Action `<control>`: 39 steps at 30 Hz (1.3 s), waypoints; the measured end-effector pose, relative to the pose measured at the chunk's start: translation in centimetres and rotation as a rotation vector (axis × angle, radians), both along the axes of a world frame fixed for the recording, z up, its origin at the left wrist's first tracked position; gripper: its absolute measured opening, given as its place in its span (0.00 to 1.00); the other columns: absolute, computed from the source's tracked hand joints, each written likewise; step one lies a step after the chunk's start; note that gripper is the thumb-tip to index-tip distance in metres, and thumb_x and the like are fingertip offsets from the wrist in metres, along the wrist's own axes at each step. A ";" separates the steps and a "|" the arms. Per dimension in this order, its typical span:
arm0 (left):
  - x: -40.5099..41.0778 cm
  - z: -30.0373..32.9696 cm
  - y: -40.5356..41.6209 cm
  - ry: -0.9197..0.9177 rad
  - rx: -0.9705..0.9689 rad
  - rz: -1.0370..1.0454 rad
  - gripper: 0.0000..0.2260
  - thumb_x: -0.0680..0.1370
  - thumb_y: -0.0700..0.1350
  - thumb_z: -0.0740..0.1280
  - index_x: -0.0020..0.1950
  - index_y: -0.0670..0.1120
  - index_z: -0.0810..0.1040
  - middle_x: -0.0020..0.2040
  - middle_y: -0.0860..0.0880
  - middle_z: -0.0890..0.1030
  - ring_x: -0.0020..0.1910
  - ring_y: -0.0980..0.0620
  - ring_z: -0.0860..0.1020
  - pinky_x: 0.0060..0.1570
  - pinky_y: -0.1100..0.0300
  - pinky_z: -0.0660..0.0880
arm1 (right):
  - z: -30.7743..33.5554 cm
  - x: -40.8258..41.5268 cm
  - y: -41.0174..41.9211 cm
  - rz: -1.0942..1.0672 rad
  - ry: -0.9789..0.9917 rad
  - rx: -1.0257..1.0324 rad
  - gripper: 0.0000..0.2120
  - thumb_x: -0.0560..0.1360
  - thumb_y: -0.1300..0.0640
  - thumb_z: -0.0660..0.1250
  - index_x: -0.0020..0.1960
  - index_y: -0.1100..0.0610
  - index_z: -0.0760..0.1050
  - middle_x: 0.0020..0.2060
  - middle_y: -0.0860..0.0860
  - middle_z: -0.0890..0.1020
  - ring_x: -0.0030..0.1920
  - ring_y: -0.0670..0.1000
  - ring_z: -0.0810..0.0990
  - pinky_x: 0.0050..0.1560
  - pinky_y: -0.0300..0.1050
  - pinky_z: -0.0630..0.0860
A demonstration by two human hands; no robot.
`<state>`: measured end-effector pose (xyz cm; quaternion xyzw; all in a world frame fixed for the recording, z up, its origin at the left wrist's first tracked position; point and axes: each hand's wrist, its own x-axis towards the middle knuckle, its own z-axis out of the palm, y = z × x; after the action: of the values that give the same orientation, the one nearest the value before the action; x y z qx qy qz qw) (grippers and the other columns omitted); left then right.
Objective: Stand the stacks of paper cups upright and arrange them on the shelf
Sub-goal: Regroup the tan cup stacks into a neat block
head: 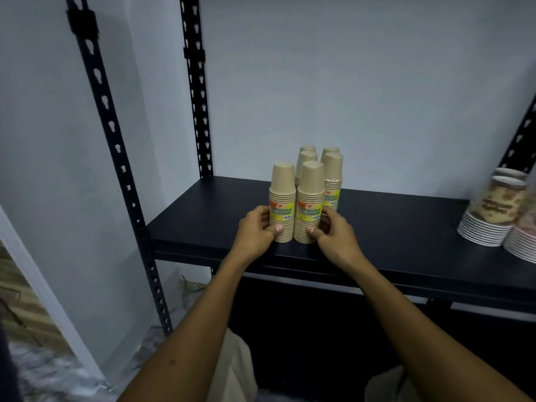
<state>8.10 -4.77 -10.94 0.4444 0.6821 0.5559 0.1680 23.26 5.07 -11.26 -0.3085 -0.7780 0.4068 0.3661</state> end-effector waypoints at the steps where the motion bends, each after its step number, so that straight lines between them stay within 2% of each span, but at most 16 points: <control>1: 0.5 -0.1 0.6 -0.004 -0.001 -0.014 0.21 0.73 0.37 0.71 0.65 0.41 0.73 0.61 0.45 0.79 0.60 0.51 0.78 0.63 0.56 0.73 | 0.0 0.7 0.4 -0.013 -0.002 0.006 0.23 0.75 0.63 0.69 0.69 0.54 0.69 0.60 0.49 0.80 0.61 0.47 0.77 0.63 0.46 0.73; 7: 1.6 -0.1 3.5 -0.027 -0.018 -0.066 0.22 0.72 0.37 0.73 0.65 0.42 0.73 0.61 0.45 0.79 0.59 0.51 0.78 0.63 0.53 0.74 | 0.7 3.5 2.5 0.009 -0.046 0.000 0.22 0.75 0.63 0.69 0.68 0.57 0.69 0.61 0.50 0.79 0.61 0.46 0.76 0.59 0.38 0.71; 13: 1.5 -0.5 4.4 -0.071 0.020 -0.101 0.23 0.72 0.37 0.73 0.65 0.44 0.71 0.61 0.47 0.79 0.58 0.53 0.78 0.60 0.57 0.75 | 0.3 4.1 3.1 0.017 -0.042 0.002 0.22 0.75 0.63 0.69 0.67 0.55 0.70 0.58 0.49 0.81 0.57 0.45 0.79 0.60 0.43 0.75; 17: 1.5 -0.8 4.3 -0.067 0.044 -0.111 0.20 0.73 0.38 0.72 0.63 0.45 0.72 0.60 0.49 0.79 0.59 0.55 0.78 0.61 0.58 0.74 | 0.1 4.0 3.0 -0.025 -0.027 0.020 0.22 0.74 0.62 0.70 0.67 0.54 0.71 0.55 0.47 0.81 0.54 0.43 0.79 0.53 0.33 0.74; 22: 1.3 -1.0 4.0 -0.051 0.056 -0.104 0.20 0.74 0.40 0.72 0.64 0.46 0.72 0.59 0.49 0.80 0.57 0.55 0.79 0.57 0.60 0.75 | 0.1 3.5 2.9 -0.097 -0.038 0.069 0.22 0.73 0.60 0.72 0.65 0.53 0.72 0.50 0.44 0.81 0.49 0.38 0.78 0.48 0.27 0.72; 27: 1.2 -1.3 3.9 -0.027 0.048 -0.098 0.25 0.72 0.41 0.74 0.67 0.46 0.71 0.59 0.48 0.80 0.57 0.55 0.79 0.59 0.60 0.75 | 0.2 3.0 3.0 -0.131 -0.039 0.077 0.23 0.73 0.59 0.72 0.66 0.55 0.73 0.51 0.46 0.82 0.50 0.42 0.80 0.54 0.40 0.77; 31: 1.2 -1.4 4.0 0.004 0.038 -0.070 0.25 0.71 0.41 0.75 0.66 0.46 0.71 0.59 0.48 0.80 0.56 0.55 0.79 0.59 0.61 0.75 | 0.0 2.9 3.0 -0.137 -0.036 0.077 0.23 0.73 0.58 0.73 0.66 0.54 0.73 0.52 0.46 0.82 0.50 0.43 0.81 0.53 0.40 0.77; 39: 1.5 -1.5 4.3 0.077 0.018 -0.008 0.22 0.72 0.44 0.74 0.64 0.45 0.74 0.57 0.49 0.81 0.55 0.56 0.79 0.59 0.58 0.76 | -0.3 3.0 2.9 -0.137 -0.071 0.097 0.22 0.75 0.56 0.71 0.67 0.56 0.72 0.55 0.47 0.81 0.51 0.41 0.78 0.47 0.27 0.71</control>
<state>9.60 -0.49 -12.41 0.4697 0.6812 0.5438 0.1401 26.30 7.93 -11.56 -0.3573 -0.7864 0.3314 0.3796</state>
